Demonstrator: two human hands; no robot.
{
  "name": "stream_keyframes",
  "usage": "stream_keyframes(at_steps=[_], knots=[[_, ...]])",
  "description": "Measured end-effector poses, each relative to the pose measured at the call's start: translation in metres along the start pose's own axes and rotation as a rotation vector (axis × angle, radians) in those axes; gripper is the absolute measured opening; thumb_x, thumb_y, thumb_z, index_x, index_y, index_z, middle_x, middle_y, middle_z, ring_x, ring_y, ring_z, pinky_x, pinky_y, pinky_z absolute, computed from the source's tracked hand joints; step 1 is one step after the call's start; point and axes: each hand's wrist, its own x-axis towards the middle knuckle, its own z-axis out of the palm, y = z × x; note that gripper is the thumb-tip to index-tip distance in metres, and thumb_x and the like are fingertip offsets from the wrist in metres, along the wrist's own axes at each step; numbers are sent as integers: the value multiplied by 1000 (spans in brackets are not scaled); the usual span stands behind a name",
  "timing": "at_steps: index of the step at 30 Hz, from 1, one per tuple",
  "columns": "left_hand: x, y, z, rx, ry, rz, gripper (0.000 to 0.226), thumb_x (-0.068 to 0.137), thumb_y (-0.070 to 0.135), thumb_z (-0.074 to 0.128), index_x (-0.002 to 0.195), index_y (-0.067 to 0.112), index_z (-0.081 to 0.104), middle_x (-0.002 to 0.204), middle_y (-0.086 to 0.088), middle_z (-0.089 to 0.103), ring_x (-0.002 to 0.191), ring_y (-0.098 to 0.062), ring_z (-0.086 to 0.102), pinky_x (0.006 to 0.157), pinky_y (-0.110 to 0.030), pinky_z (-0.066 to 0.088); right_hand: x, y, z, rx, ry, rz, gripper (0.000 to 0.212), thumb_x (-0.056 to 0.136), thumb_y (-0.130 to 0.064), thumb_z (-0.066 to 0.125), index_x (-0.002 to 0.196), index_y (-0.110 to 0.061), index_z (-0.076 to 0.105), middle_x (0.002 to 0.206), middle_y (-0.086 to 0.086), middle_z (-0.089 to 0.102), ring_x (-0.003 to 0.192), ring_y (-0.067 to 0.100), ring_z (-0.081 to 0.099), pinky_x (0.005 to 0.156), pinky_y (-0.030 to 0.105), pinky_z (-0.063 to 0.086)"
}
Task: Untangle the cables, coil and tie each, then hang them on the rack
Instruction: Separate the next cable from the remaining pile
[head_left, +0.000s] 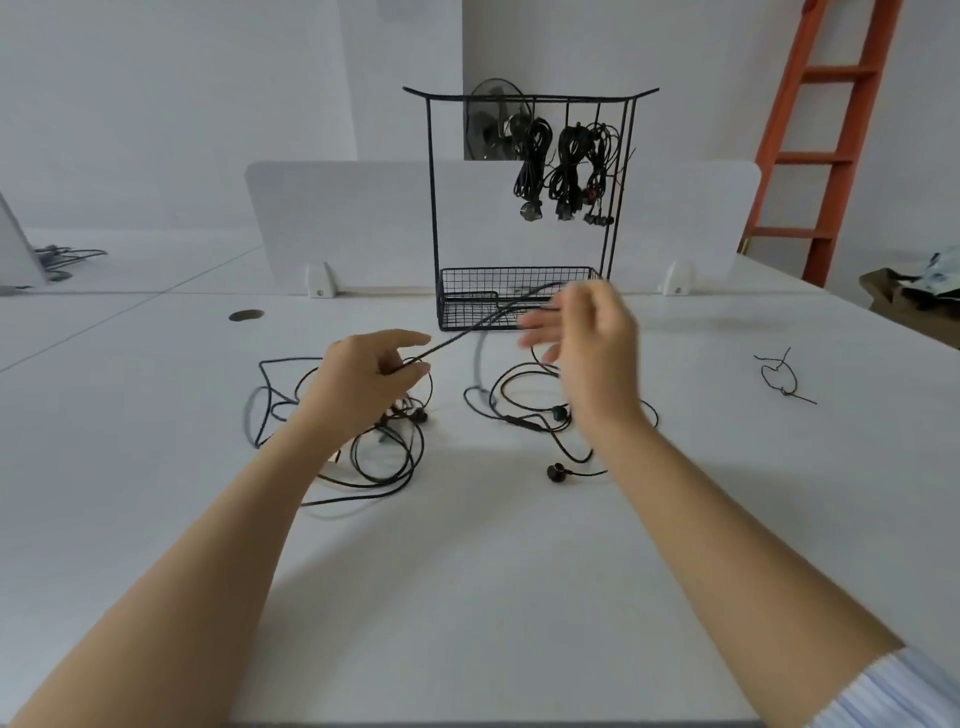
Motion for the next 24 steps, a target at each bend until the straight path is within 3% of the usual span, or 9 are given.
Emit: stream_keyframes(at_steps=[4,6,9,12,15,17,19,21,24], knots=[[5,-10,-4,132,-126,-18,10,84,14,65,93,15,70,71,12,62,62,9,56,63,-8,38,28,-9,-33,196,338,6,29,98,-11,31,73,-19,42,70,0,62,64,12,61,52,17,42],[4,-14,-3,275,-243,-7,10,85,16,63,92,18,69,85,7,66,85,-5,59,74,-16,39,39,-13,-51,529,409,115,28,99,-12,27,75,-15,40,61,1,66,61,14,64,53,19,47],[3,-20,-1,595,-365,-90,22,87,37,58,107,29,62,112,5,54,119,-19,40,95,-35,31,48,-14,-69,984,417,248,26,102,-18,24,81,-11,38,57,11,67,55,21,67,53,25,55],[5,-25,-7,539,-434,-162,7,86,37,56,89,31,58,108,2,56,111,-20,45,92,-33,39,53,-11,-82,1019,445,258,22,101,-17,22,85,-13,35,47,8,62,38,17,57,39,18,44],[4,-25,-9,489,-469,-167,17,84,25,59,70,27,49,92,1,58,85,-19,52,69,-27,41,55,-4,-81,503,483,146,23,95,-10,26,74,-16,35,42,0,51,31,10,37,35,16,24],[4,-20,-7,477,-399,-156,21,84,20,56,68,23,44,80,-1,55,78,-21,50,66,-29,40,50,5,-70,-1,363,27,23,91,-20,36,68,-18,39,49,-2,48,36,6,40,41,19,28],[5,-15,-7,368,-258,-158,24,84,12,53,66,17,39,70,-2,49,66,-20,42,55,-26,32,37,13,-52,-483,48,-21,27,88,-39,42,70,-19,44,62,2,55,57,14,54,58,27,39],[7,-13,-9,201,-134,-175,25,84,5,53,66,16,38,66,-4,54,58,-18,40,50,-25,28,18,18,-33,-928,-304,-37,35,91,-54,39,89,-20,48,81,3,64,80,23,59,72,31,39],[5,-11,-11,-64,-73,-184,27,86,2,55,68,16,40,49,4,52,45,-14,38,41,-17,29,-11,20,-7,-1236,-697,-159,58,86,-66,32,124,-24,39,102,5,66,99,26,59,76,32,36]])
